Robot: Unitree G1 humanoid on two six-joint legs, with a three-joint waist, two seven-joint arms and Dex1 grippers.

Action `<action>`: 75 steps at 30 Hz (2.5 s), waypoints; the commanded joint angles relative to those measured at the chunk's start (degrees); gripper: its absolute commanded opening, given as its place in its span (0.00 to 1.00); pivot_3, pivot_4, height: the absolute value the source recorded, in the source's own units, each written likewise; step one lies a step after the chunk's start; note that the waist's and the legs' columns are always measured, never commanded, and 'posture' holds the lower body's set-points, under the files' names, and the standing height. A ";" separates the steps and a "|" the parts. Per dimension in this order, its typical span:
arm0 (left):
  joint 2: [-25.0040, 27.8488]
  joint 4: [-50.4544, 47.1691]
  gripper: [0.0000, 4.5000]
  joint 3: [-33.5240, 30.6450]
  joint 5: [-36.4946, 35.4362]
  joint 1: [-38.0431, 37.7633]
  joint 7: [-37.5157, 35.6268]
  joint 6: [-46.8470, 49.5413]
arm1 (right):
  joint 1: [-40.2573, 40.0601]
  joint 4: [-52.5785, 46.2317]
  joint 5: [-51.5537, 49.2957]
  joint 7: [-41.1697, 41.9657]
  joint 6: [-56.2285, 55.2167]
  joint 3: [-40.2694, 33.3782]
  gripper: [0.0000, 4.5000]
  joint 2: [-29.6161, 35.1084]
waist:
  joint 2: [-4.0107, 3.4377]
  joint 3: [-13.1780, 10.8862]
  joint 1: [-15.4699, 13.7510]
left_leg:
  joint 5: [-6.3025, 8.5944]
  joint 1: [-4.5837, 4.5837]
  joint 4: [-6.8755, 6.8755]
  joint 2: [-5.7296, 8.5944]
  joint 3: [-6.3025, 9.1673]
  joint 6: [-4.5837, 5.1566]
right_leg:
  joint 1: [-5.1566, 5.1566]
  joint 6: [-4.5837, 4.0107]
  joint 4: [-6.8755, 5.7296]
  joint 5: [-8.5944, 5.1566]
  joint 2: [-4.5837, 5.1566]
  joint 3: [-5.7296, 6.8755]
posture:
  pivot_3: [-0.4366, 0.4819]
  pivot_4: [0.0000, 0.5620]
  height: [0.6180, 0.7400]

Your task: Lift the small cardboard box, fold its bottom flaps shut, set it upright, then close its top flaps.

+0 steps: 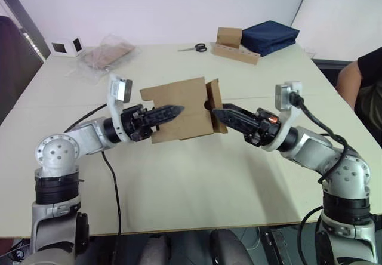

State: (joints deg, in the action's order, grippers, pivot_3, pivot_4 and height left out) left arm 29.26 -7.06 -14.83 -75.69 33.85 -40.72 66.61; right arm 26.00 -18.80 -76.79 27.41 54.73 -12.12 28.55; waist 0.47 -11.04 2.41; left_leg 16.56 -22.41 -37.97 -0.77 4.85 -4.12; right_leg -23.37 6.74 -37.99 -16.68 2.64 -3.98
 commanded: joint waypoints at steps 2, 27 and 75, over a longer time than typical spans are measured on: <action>0.21 -2.43 0.00 -1.33 -2.17 -0.40 0.69 -0.95 | 1.39 -0.18 0.17 0.78 -0.68 -0.71 0.32 1.08 | 0.00 0.00 0.01 | 0.00 0.00 0.00 0.00 0.00 0.00 | 0.00 0.00 0.00 0.00 0.00 0.00 | 0.48 0.27 1.00; 0.34 -3.97 0.00 -0.84 -3.77 -2.13 2.62 -2.17 | 2.02 -2.17 1.98 -1.34 -1.65 1.02 0.32 -0.86 | 0.00 0.00 0.00 | 0.00 0.00 0.01 0.00 0.00 0.00 | 0.00 0.00 0.01 0.00 0.00 0.00 | 0.48 0.27 1.00; -1.95 -6.18 0.00 -0.07 -3.62 -4.31 6.63 -6.52 | 1.88 -3.09 -6.40 -5.01 -0.90 -0.08 0.32 0.73 | 0.00 -0.01 0.00 | 0.00 0.00 0.06 -0.01 0.00 0.00 | -0.01 -0.01 0.04 0.00 -0.01 0.00 | 0.48 0.27 1.00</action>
State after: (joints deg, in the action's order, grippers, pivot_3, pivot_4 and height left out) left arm 27.29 -12.23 -14.30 -78.30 28.83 -34.26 61.47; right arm 27.16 -21.93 -81.39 21.96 54.68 -10.29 28.62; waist 0.48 -11.05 2.41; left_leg 16.56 -22.42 -37.92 -0.78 4.85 -4.12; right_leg -23.38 6.73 -37.95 -16.69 2.64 -3.98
